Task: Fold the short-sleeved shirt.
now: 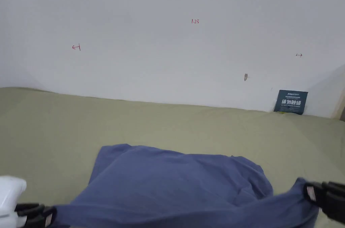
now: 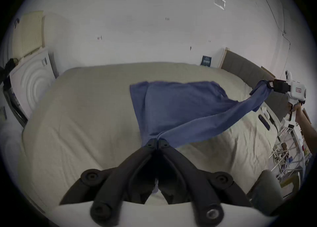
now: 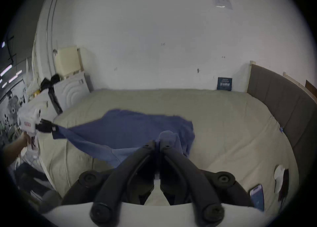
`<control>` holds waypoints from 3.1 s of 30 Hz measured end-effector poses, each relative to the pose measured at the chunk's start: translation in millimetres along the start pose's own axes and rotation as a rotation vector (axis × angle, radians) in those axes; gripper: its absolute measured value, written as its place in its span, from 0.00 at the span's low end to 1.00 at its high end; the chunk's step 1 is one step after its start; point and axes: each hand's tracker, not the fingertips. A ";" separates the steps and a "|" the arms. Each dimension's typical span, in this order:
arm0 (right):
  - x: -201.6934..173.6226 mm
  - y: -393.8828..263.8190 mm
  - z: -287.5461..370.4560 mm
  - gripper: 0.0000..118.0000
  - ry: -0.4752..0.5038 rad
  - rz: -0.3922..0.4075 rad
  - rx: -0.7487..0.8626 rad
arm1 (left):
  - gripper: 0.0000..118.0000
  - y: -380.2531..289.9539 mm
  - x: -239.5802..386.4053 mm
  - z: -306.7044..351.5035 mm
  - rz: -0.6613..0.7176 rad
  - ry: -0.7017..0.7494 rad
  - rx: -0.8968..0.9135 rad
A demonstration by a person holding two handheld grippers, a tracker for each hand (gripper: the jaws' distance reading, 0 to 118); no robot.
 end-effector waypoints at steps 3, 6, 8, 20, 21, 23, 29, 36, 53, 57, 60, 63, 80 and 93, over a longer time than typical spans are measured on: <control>-8.2 -36.8 4.3 0.04 0.017 -0.005 -0.050 | 0.00 -30.7 -1.5 -1.6 0.033 -0.002 -0.030; -12.6 -71.3 3.3 0.04 0.039 -0.064 -0.103 | 0.00 -56.5 -3.1 -6.2 0.062 -0.012 -0.044; -6.5 -91.6 -0.1 0.05 0.007 -0.078 -0.120 | 0.04 -70.6 -1.6 -9.2 0.065 -0.005 -0.060; -52.2 -103.3 53.6 0.32 -0.069 -0.274 -0.001 | 0.76 -69.6 18.2 32.1 0.191 0.065 0.091; -63.6 -101.2 56.1 0.32 -0.105 -0.252 0.005 | 0.76 -66.5 27.7 35.6 0.186 0.072 0.106; -89.1 -101.8 59.0 0.31 -0.150 -0.181 -0.009 | 0.76 -67.0 63.5 42.4 0.169 0.105 0.111; -148.9 -142.5 72.5 0.00 -0.111 -0.116 -0.101 | 0.00 -110.4 134.8 61.7 0.166 0.247 0.109; -178.3 -180.2 87.9 0.00 0.004 -0.107 -0.162 | 0.00 -163.1 147.2 58.6 0.180 0.173 -0.045; -82.7 -152.7 54.3 0.67 -0.159 -0.247 -0.157 | 0.72 -109.5 25.6 -50.4 0.341 0.319 -0.059; -62.9 -155.6 33.8 0.67 -0.224 -0.295 -0.157 | 0.40 -101.1 24.4 -64.4 0.303 0.281 -0.017; -51.0 -155.8 12.7 0.67 -0.242 -0.281 -0.188 | 0.00 -96.4 24.8 -67.1 0.322 0.263 -0.015; -45.1 -156.2 -9.8 0.67 -0.268 -0.249 -0.211 | 0.00 -94.7 26.7 -64.9 0.297 0.267 -0.022; -38.8 -127.0 -1.6 0.02 -0.321 -0.165 -0.104 | 0.00 -86.5 29.6 -42.6 0.254 0.242 0.010; 4.2 -28.3 -69.7 0.02 -0.271 0.061 -0.005 | 0.00 13.9 6.4 -60.9 -0.033 0.211 -0.062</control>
